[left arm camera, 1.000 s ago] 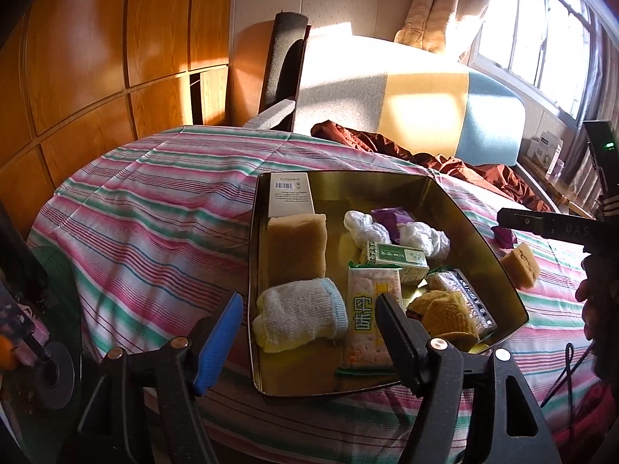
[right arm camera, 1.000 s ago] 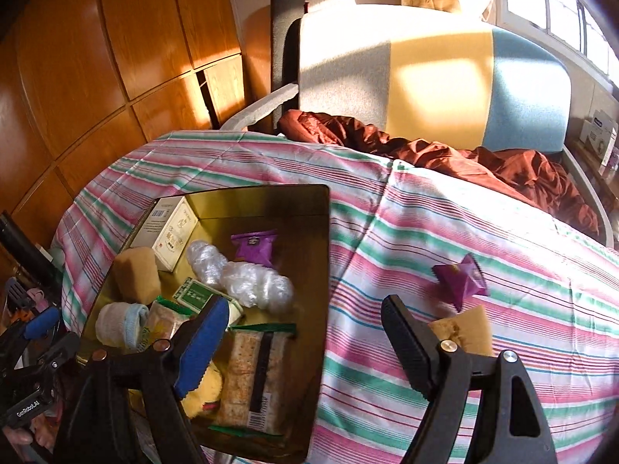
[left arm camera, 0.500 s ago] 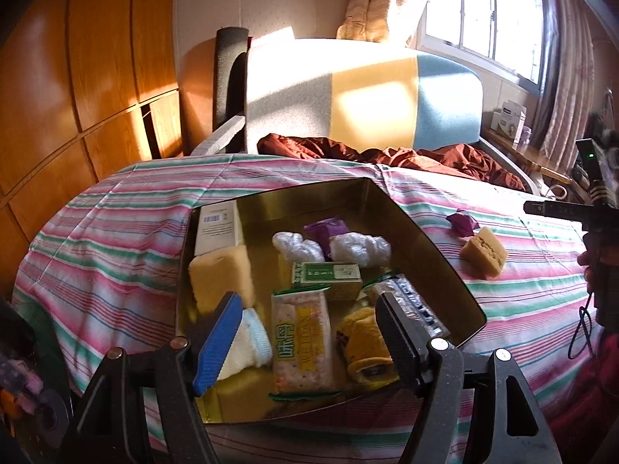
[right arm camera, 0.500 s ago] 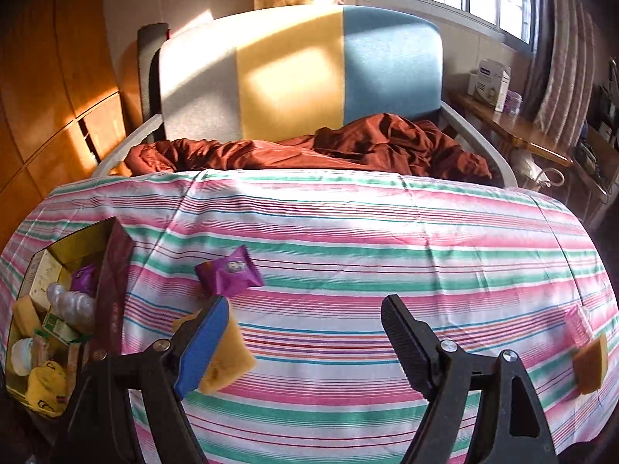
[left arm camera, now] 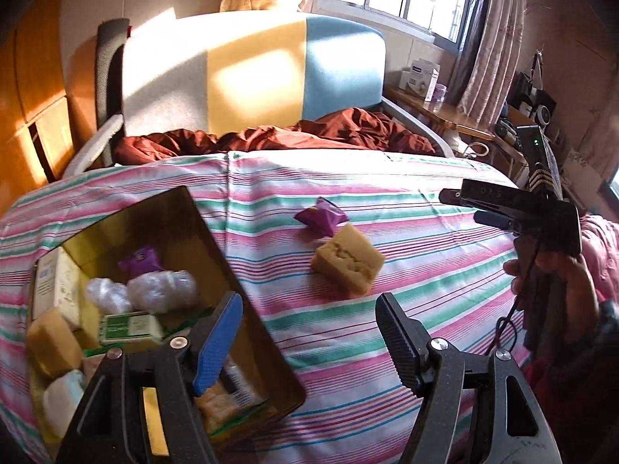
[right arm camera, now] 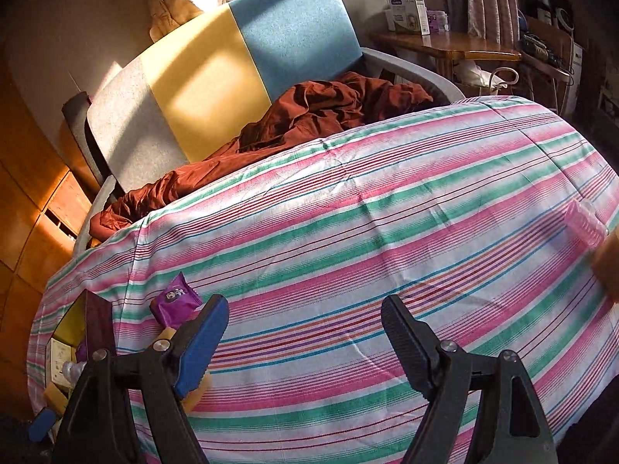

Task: Organize objects
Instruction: 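Grasp the yellow sponge with the left tool, then grasp the purple snack packet with the right tool while the left tool holds the sponge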

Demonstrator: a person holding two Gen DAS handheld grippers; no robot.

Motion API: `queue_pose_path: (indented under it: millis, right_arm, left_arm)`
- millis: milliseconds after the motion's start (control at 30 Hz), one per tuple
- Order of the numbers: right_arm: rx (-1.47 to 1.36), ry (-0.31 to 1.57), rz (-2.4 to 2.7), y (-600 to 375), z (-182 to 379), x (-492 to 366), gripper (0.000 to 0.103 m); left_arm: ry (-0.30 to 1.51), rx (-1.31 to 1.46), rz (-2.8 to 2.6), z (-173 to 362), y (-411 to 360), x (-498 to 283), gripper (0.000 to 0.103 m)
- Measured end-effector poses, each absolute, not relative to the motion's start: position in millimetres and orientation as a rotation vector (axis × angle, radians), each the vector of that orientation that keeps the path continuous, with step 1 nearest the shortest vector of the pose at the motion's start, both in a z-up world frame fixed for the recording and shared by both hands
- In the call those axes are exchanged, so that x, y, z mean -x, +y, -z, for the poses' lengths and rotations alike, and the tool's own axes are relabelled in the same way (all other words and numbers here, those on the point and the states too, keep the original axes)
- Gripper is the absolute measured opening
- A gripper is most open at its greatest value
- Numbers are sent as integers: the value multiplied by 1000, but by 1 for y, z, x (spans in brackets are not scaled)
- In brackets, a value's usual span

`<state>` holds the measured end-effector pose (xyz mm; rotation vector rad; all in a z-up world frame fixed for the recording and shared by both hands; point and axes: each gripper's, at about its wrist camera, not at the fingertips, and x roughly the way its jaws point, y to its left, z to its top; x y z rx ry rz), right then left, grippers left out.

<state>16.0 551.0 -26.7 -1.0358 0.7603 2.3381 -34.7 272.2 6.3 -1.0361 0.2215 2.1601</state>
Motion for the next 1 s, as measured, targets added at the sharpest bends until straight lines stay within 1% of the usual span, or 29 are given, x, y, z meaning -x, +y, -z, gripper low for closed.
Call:
queue_pose_path:
  millis: [67,133,233,267,300,367,433,567,667,700,733,767,800,833,900,1000]
  right_arm:
    - [1029,776,-2348,551,25,-17,82]
    - [1017,796,-2353,553,24,-18,82]
    - [1005,857,-2357,558,25,-21,82]
    - [1000,880,-2358,560,25,-22,82]
    - [996,897,-2356,561,25,-23,82]
    - [984,920,-2361,563,24,-24,82]
    - [976,935,-2360,565,23,-26,83]
    - [973,962,-2366,567,24,-26,83]
    - [971,962,-2370,566,23,-26,83]
    - [971,961,-2369,567,23,-26,83]
    - [973,960,-2366,567,23,-26,83]
    - [975,964,-2363,568,24,-26,83]
    - [973,968,-2361,568,24,-26,83]
    - [973,968,-2360,569,24,-26,83]
    - [977,962,-2355,569,25,-26,83]
    - [987,962,-2346,570,27,-26,83]
  left_arm:
    - [208,1088,-2123,-1,298,41,73]
    - [174,1154,-2092,7,320,50,78]
    - [149,1246,-2067,21,349,63,80]
    - [138,1279,-2050,26,358,67,82]
    - [130,1318,-2051,33,365,72,87]
    - [109,1368,-2054,43,377,81,90]
    - [95,1389,-2103,52,384,88,97]
    - [48,1494,-2141,70,388,104,98]
    - [36,1517,-2152,81,393,111,97]
    - [48,1521,-2164,85,396,114,93]
    - [74,1532,-2171,89,398,115,82]
    - [118,1523,-2188,91,401,113,80]
    - [153,1473,-2196,89,403,109,71]
    - [189,1433,-2181,88,406,104,65]
    - [235,1363,-2173,87,406,91,62]
    - [318,1252,-2153,86,398,64,60]
